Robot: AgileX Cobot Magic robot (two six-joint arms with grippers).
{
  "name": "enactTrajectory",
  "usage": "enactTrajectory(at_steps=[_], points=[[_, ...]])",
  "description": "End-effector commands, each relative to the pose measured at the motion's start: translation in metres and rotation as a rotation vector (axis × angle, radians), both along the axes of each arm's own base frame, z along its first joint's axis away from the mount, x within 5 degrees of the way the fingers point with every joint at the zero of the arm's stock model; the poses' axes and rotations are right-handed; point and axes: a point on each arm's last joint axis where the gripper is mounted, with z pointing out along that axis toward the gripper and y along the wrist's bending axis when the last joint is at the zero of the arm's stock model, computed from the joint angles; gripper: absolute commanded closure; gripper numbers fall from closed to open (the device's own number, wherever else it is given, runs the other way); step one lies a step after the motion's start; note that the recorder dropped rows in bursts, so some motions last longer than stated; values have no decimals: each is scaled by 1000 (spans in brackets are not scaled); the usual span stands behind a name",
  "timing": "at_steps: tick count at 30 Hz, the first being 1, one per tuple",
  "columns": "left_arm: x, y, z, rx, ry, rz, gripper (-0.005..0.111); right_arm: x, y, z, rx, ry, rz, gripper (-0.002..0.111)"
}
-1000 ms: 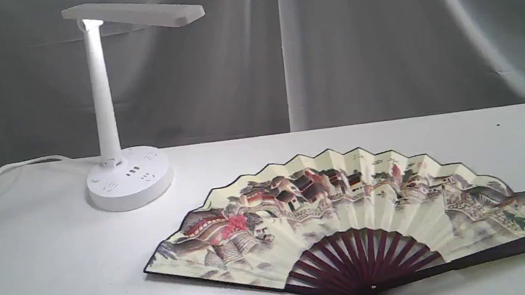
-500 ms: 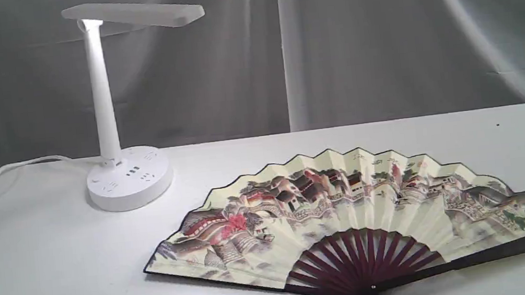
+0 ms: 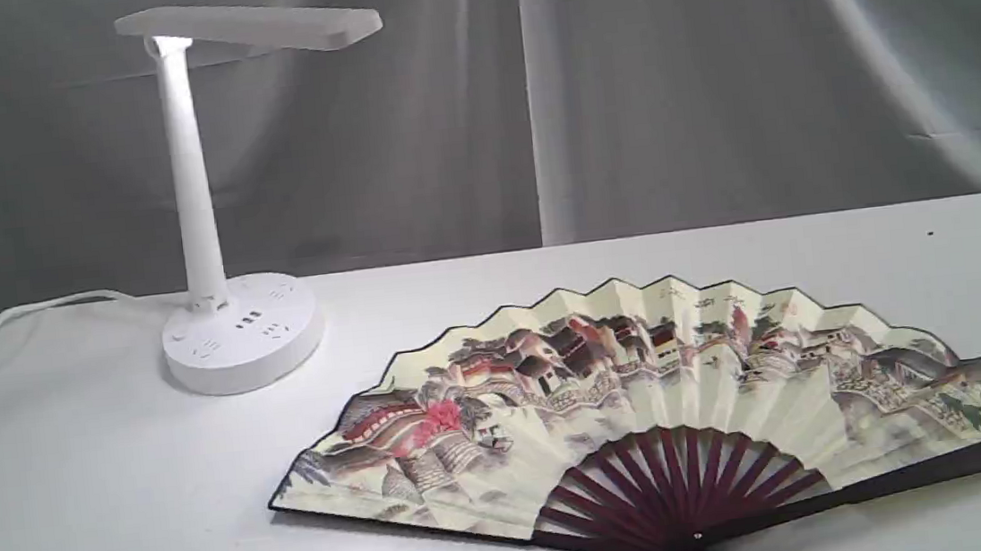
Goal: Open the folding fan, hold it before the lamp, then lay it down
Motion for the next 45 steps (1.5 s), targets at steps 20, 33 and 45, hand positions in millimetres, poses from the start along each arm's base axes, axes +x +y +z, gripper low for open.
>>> enactTrajectory(at_steps=[20, 33, 45], points=[[0, 3, -1, 5, 2, 54, 107, 0, 0, -1, -3, 0, -2, 108], [0, 5, -1, 5, 0, 83, 107, 0, 0, -1, -3, 0, -2, 108], [0, 5, -1, 5, 0, 83, 107, 0, 0, -1, -3, 0, -2, 108]])
